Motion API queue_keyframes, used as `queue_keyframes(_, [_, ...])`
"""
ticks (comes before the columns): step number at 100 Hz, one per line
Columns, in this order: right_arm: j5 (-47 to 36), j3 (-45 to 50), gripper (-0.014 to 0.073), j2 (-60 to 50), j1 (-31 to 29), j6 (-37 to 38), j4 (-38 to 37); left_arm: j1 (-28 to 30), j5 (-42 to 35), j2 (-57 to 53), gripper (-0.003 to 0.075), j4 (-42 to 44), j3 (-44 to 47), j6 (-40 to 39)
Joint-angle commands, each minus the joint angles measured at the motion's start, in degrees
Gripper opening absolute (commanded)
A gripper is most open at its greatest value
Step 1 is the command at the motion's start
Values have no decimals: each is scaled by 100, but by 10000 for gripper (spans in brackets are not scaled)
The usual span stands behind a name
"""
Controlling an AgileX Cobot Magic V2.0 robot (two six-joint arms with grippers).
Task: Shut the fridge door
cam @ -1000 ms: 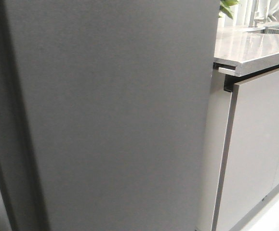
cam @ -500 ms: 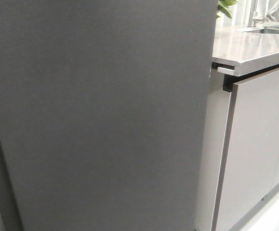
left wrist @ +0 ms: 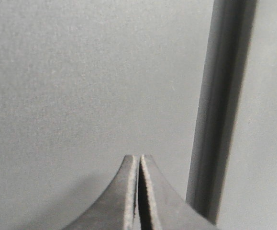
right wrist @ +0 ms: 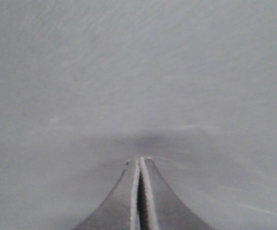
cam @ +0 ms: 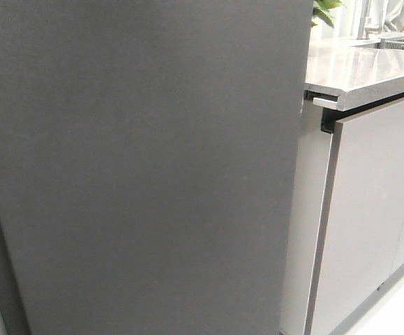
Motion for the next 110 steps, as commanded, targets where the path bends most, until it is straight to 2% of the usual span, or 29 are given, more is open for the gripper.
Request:
queue_keyframes(1, [-385,66,-76,-580,-153,2,-216,-27,-440,109,-21,-9,160,-20])
queue_keyframes(31, [-700,1720,-76,-2218,-1110,2,-226,-27,-440,109,-21,-9,160,-20])
queue_keyframes(63, [-700,3671,-76,-4113,-2577,2,-226,-27,-440,109,-21,-9,160,-20])
queue_keyframes(89, [-700,5336,-76,-5540,-3318,2,-226,-27,-440,109,-21,-9,160,-20])
queue_keyframes(110, [-700,6740,-76,-6710,-3581,2,-226,-27,-440,109,-21,-9,160,-20])
